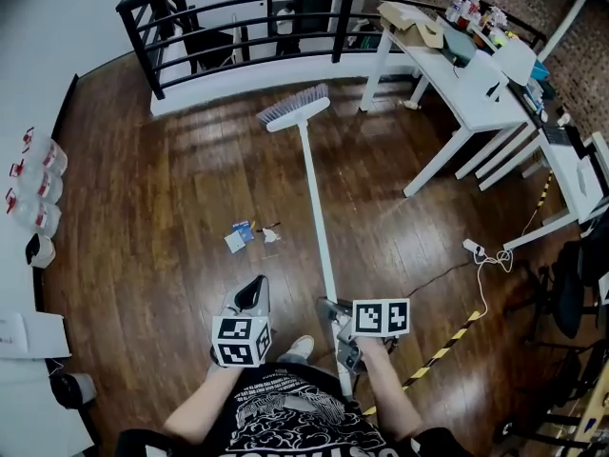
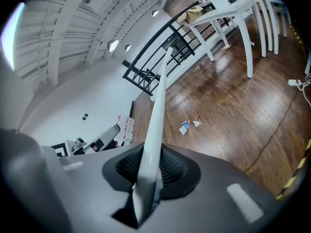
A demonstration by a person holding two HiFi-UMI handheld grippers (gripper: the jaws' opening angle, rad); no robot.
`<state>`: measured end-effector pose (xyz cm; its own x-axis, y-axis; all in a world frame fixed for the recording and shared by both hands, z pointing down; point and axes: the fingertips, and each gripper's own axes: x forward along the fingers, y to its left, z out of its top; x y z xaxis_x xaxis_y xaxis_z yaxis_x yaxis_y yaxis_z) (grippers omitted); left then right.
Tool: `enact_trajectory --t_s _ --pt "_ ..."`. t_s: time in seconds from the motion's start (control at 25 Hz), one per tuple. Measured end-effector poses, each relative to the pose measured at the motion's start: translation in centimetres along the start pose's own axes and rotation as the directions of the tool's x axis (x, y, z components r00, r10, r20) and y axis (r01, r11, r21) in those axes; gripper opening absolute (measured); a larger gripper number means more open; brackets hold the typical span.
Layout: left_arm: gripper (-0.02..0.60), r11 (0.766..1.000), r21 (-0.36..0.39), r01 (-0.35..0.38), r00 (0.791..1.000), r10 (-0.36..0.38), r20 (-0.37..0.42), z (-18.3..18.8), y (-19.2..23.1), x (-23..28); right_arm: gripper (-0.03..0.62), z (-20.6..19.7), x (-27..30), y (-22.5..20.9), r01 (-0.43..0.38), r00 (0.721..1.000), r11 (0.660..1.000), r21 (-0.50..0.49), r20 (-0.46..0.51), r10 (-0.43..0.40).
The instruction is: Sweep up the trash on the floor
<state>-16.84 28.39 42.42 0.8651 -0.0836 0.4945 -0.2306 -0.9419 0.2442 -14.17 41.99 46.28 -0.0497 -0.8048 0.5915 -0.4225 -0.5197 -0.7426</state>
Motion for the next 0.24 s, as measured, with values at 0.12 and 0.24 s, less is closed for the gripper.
enact_trajectory --t_s 0.12,0.24 --pt "0.005 1.0 -0.007 -0.011 1.0 0.011 0.004 -0.3 -0.6 -0.1 0.069 -0.2 -0.5 -0.3 -0.006 1.0 1.0 -0.008 -0.011 0.005" --pt "0.005 1.0 -0.009 -0.018 1.0 0.018 0.007 -0.6 -1.3 -0.4 0.069 -0.6 -1.1 -0.5 -0.009 1.0 1.0 -0.011 -0.021 0.009"
